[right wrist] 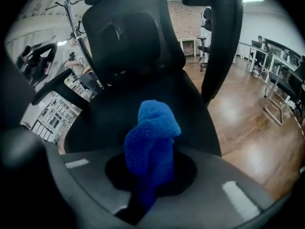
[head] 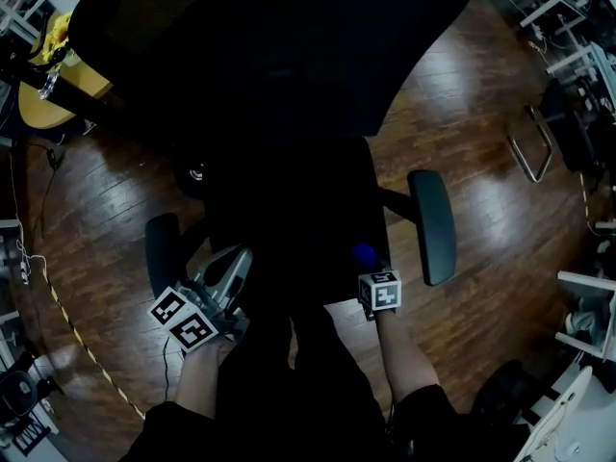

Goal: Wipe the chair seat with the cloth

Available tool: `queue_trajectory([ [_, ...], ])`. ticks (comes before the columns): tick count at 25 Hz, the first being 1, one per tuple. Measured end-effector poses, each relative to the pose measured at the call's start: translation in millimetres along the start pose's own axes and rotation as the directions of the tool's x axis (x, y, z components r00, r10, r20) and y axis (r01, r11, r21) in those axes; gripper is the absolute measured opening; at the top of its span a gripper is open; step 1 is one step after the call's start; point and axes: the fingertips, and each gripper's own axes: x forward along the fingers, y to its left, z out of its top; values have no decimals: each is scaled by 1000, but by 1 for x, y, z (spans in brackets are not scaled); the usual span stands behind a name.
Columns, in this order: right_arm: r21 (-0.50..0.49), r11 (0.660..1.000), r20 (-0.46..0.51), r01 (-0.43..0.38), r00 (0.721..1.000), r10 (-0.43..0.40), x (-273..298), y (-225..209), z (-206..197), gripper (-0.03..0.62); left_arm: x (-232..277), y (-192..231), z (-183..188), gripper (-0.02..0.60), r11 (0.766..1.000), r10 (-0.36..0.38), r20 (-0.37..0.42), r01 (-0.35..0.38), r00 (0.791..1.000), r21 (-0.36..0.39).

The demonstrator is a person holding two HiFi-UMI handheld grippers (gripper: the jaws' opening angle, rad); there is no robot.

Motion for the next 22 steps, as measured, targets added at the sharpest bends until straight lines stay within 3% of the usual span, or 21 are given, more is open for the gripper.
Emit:
queue_trajectory([
  [5, 27, 999, -3, 44, 999, -44, -1, -6, 5, 35, 3, -4, 1, -9, 1000, 5, 18, -5, 1000, -3],
  [8, 49, 998, 55, 32, 998, -35, 9, 9, 36, 35, -9, -1, 6, -9, 1000, 22, 37, -21, 999, -9],
  [12, 21, 998, 116, -62, 991, 59, 51, 58, 122, 35, -26, 12, 12, -9, 998, 52, 69, -50, 996, -41],
  [16, -67, 978, 128, -197, 971, 204, 109, 138, 201, 35, -39, 13, 20, -9, 995, 78, 117, -70, 990, -70],
  [22, -201, 926, 33, -319, 943, 331, 187, 236, 236, 35, -66, 41, 40, -9, 983, 139, 232, -106, 963, -147],
])
